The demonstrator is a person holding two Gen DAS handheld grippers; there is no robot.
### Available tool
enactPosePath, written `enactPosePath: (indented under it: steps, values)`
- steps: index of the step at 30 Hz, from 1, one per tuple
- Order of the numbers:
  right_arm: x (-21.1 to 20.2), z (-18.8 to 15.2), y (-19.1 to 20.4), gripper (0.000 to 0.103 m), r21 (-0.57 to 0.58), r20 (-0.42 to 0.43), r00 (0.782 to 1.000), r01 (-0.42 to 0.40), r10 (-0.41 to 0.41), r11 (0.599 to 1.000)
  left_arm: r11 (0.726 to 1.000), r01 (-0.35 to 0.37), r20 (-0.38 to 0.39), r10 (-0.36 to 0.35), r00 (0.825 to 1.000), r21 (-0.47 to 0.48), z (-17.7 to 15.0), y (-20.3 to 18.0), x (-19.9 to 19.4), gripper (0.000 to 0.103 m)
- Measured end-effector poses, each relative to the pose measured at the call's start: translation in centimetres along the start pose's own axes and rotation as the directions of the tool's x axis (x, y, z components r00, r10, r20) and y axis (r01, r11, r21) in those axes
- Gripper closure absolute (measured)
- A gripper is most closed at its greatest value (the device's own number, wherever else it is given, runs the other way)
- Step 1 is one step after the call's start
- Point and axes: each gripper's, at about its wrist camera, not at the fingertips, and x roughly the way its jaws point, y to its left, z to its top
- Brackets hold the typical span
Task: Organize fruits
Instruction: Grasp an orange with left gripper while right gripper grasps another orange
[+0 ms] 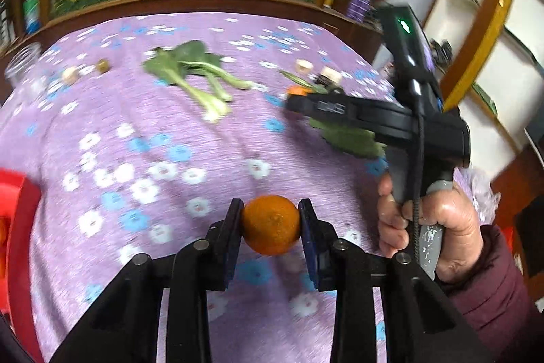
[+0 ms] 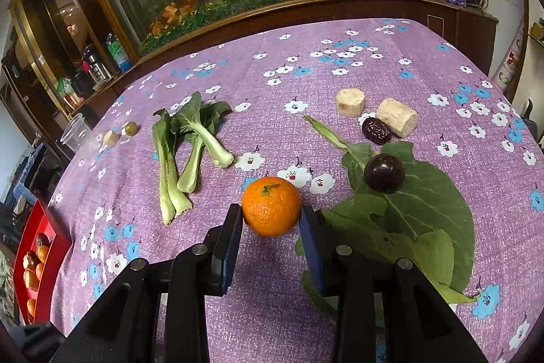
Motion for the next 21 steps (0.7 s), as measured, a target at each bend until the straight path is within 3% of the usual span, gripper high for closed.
enactPosePath:
  steps: [10, 21]
  values:
    - [-0.3, -0.6, 1.2, 0.066, -0.037, 0.008, 1.000, 0.009, -0.009, 0.999, 0.993, -0.066, 0.040, 0.070, 0.997, -0.096, -1.1, 4.0, -3.8, 0.072]
    - [-1.1, -2.0, 1.9, 0.066, -0.072, 0.030, 0.994, 0.104, -0.102, 0.992, 0.981, -0.032, 0.122, 0.056, 0.991, -0.192, -1.9, 7.6, -8.1, 0.072]
